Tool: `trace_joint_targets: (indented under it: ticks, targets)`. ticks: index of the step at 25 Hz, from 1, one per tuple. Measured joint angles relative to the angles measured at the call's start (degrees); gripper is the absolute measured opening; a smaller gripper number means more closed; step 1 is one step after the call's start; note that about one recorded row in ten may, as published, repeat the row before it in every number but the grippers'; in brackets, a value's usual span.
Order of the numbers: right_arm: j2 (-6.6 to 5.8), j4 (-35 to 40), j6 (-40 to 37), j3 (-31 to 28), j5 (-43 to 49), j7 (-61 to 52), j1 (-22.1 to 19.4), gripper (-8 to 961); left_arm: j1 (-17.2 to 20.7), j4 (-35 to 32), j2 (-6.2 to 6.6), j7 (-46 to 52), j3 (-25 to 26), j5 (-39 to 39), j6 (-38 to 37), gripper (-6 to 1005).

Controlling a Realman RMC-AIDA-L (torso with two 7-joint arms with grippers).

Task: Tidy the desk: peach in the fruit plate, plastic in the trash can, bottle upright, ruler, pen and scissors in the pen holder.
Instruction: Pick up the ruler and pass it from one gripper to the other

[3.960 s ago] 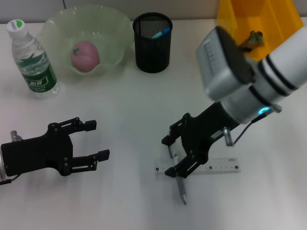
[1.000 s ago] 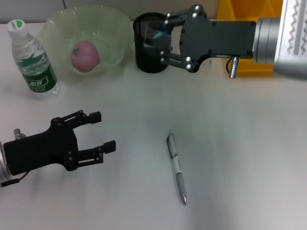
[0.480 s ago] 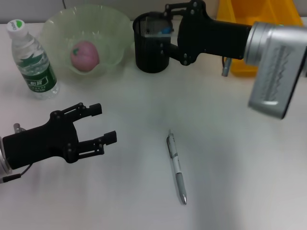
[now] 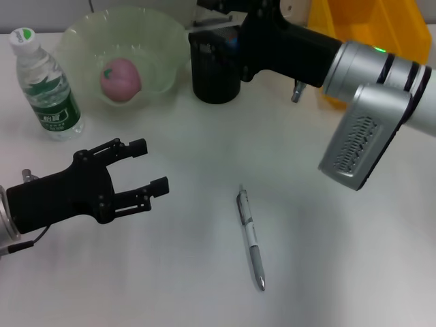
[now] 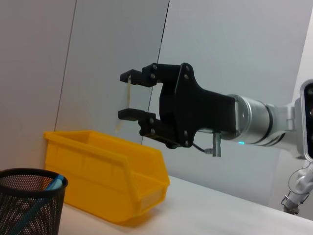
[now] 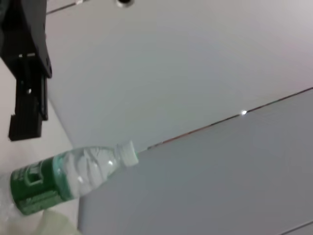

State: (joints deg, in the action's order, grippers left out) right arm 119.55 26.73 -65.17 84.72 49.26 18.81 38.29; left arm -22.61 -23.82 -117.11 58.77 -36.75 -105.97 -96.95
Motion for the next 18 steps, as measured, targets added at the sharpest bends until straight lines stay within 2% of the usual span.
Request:
trace_joint_targets:
  ticks: [1,8,13,17,18]
  targets:
    - [-0.09,-3.4,-1.4,0.0,-2.2,0.7,2.2,384,-0.1,0.0,-0.08,0.0,0.0,0.0,0.0,818]
    - [0.2,-6.5,-1.9,0.8,-6.2,-2.7,4.9,385,-0.2,0.0,-0.25,0.0,0.0,0.1,0.0,814]
    - [0.28,-7.1,-5.3,0.3,-7.8,-8.3,4.4,386,-0.2,0.0,-0.56,0.0,0.0,0.1,0.0,811]
    - [-0.13,-8.1,-11.6,-0.3,-12.8,-20.3,1.8,387,-0.1,0.4,-1.13,-0.7,0.1,1.8,-0.6,809]
    - [-0.13,-8.1,-11.6,-0.3,-12.8,-20.3,1.8,387,-0.1,0.6,-1.29,-0.9,0.1,2.2,-0.9,809]
